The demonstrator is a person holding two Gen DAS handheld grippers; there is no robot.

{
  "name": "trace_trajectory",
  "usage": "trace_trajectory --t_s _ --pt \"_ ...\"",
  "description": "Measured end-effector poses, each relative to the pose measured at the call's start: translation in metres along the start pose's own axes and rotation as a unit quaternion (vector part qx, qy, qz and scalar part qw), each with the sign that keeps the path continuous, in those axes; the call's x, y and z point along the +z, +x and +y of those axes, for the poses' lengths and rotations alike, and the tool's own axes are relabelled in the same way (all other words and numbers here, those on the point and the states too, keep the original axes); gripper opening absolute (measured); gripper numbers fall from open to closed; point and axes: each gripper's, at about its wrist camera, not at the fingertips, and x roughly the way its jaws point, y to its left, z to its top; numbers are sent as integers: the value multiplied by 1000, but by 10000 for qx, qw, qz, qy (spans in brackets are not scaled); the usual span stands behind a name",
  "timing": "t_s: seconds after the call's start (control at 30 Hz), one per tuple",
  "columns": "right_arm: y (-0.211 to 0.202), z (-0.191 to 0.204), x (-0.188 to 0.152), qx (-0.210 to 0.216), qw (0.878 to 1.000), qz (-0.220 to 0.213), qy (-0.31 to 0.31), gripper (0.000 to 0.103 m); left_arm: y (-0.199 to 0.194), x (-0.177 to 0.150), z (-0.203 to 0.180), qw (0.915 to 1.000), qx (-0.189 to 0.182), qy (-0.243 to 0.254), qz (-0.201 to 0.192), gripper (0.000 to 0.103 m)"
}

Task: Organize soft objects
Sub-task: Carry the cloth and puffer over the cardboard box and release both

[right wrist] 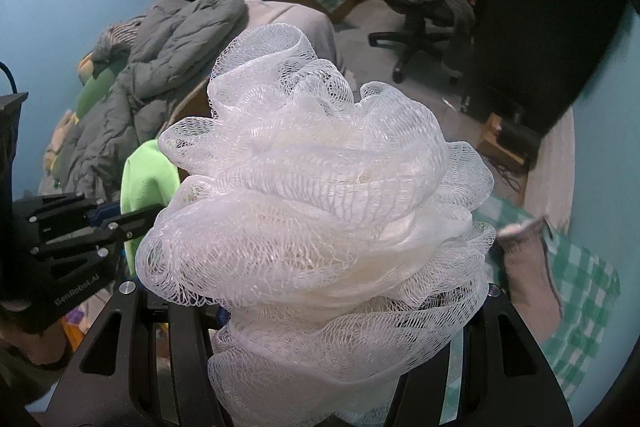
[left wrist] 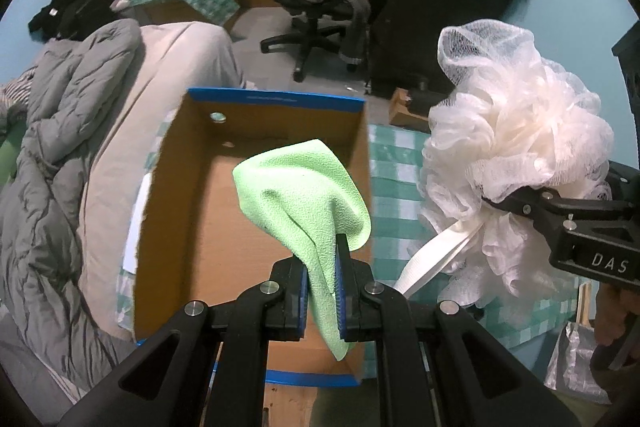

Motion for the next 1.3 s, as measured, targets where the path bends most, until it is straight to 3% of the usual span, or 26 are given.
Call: trace_trajectory --t_s 0.6,1.0,1.2,1.3 --pt "64 59 54 165 9985 248 -469 56 29 6 74 9988 198 -410 182 11" --pt "107 77 63 197 9974 547 -436 62 56 1 88 9977 118 -473 475 12" --pt "110 79 64 46 9978 577 -337 77 55 -1 96 9967 146 -661 448 34" --pt "108 81 62 -53 9978 536 -386 82 50 -2 98 9969 137 -676 388 39"
